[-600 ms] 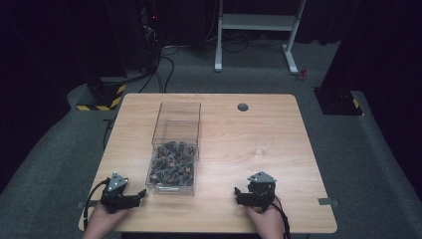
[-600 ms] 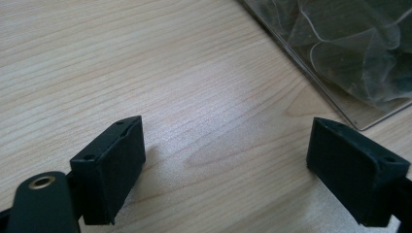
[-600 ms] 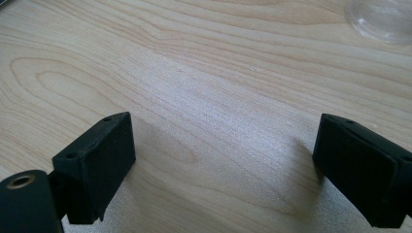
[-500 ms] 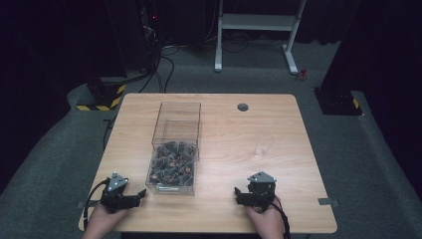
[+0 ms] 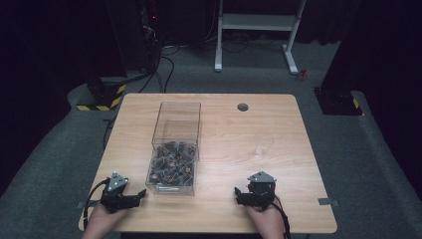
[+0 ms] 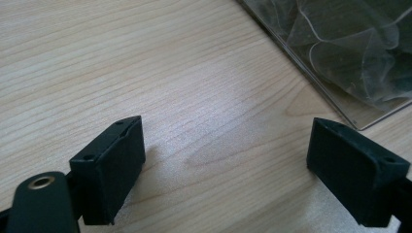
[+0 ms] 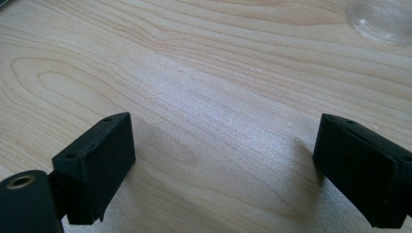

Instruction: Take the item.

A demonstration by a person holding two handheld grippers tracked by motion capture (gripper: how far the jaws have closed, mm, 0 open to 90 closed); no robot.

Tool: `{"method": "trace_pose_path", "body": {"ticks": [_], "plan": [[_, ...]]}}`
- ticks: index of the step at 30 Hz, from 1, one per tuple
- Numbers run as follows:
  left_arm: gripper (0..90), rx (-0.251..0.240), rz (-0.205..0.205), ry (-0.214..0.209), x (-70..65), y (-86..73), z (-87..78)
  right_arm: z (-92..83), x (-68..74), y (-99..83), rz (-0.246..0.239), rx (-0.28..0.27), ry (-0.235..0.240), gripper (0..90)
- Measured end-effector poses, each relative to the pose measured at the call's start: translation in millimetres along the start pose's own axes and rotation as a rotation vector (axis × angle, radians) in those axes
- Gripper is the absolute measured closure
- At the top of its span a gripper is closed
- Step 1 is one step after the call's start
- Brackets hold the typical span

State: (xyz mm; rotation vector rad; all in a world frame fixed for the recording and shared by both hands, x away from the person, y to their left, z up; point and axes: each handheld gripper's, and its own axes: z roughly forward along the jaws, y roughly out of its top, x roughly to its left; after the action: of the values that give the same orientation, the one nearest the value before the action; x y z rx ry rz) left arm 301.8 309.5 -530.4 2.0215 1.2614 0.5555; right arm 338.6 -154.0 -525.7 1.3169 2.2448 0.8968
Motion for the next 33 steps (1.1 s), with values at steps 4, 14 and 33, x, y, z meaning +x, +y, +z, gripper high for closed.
{"method": "trace_pose_path", "body": {"ticks": [4, 14, 33], "plan": [[14.2, 0.001, 0.003, 0.003, 0.1, 0.1, -0.1, 0.0, -0.7, 0.0, -0.001, -0.003, 0.004, 8.0], [14.2, 0.001, 0.003, 0.002, 0.1, 0.1, 0.0, -2.1, -3.9, -0.4, 0.016, -0.021, 0.024, 12.0], [14.2, 0.001, 0.003, 0.002, 0.2, 0.2, -0.1, -14.7, 2.6, 3.5, -0.038, -0.085, 0.062, 12.9]]}}
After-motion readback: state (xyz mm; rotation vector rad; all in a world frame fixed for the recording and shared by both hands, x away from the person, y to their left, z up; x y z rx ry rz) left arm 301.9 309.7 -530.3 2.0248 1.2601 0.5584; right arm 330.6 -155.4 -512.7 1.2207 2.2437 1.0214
